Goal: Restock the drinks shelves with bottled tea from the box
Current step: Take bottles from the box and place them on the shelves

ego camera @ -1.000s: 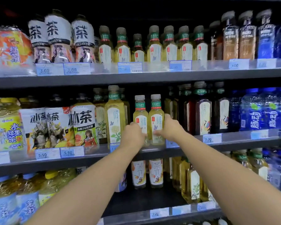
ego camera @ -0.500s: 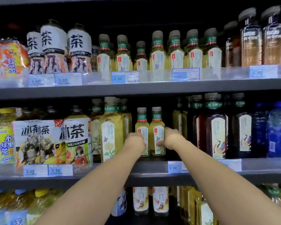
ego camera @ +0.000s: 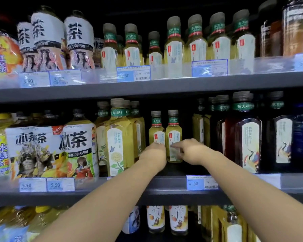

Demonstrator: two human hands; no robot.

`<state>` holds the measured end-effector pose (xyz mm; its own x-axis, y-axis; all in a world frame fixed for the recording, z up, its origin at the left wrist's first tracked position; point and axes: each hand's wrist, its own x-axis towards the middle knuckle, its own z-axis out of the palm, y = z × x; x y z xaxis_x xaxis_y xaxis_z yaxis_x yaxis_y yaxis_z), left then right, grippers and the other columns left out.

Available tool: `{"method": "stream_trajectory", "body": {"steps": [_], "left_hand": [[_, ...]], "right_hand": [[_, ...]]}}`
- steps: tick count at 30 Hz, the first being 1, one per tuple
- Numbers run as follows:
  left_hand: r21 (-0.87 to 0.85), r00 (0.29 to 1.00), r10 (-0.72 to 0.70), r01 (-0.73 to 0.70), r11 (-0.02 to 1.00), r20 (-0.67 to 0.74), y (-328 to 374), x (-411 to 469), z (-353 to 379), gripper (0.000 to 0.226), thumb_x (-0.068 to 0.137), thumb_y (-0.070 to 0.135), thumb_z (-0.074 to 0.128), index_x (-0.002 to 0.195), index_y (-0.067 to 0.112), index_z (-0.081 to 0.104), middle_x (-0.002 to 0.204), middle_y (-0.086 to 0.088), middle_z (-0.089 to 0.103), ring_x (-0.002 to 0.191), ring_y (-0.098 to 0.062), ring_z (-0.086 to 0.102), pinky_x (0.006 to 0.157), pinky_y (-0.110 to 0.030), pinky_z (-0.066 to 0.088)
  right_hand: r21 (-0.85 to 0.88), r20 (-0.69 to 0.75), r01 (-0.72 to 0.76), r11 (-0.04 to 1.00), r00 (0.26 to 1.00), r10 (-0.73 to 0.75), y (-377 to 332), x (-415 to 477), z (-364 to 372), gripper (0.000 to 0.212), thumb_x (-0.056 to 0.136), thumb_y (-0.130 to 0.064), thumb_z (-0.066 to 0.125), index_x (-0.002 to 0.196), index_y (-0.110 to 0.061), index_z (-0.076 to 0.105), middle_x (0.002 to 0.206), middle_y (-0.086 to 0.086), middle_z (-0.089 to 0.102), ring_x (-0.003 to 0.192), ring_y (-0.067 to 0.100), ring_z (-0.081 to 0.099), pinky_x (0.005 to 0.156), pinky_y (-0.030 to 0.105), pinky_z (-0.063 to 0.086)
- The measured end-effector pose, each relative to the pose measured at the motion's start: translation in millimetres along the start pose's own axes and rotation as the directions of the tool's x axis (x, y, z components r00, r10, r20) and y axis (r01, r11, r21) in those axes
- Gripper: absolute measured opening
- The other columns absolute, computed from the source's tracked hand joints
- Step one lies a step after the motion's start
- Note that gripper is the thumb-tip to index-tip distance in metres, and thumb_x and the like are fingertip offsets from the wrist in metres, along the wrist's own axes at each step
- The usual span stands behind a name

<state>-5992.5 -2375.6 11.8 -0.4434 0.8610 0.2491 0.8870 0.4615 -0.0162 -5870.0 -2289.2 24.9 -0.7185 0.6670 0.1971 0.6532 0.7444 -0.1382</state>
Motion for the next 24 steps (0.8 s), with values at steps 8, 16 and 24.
{"method": "stream_trajectory", "body": {"steps": [8,16,24], "left_hand": [[0.082,0.989,-0.002,-0.010,0.997,0.149,-9.2,21.1,-4.6,0.053,0.095,0.007,0.053,0.147,0.005,0.042,0.139,-0.015,0.049,0.117,-0.027,0.057,0.093,-0.033,0.053],[0.194,0.940,0.055,-0.127,0.973,0.338,-10.5,30.0,4.4,0.076,0.097,0.005,0.043,0.158,0.004,-0.002,0.164,-0.015,-0.019,0.151,-0.033,0.017,0.119,-0.041,0.029],[0.010,0.972,0.128,-0.133,0.991,0.198,-9.8,2.2,-17.9,0.049,0.105,0.018,0.038,0.150,0.000,0.033,0.157,-0.024,0.028,0.137,-0.033,0.042,0.111,-0.036,0.040]], "right_hand": [[-0.156,0.152,-0.024,0.987,0.987,0.048,14.9,36.4,2.6,0.064,0.101,-0.025,0.051,0.155,-0.040,0.019,0.162,0.003,0.024,0.143,0.028,0.033,0.111,0.035,0.033],[-0.219,0.203,-0.076,0.973,0.972,0.121,11.2,69.7,16.2,0.080,0.098,-0.014,0.049,0.158,-0.025,-0.002,0.165,0.006,0.013,0.140,0.031,0.036,0.112,0.040,0.037],[-0.217,0.118,-0.085,0.972,0.987,0.113,-8.7,44.1,1.8,0.070,0.101,-0.014,0.046,0.158,-0.026,0.007,0.158,0.011,0.030,0.135,0.030,0.043,0.107,0.037,0.042]]}}
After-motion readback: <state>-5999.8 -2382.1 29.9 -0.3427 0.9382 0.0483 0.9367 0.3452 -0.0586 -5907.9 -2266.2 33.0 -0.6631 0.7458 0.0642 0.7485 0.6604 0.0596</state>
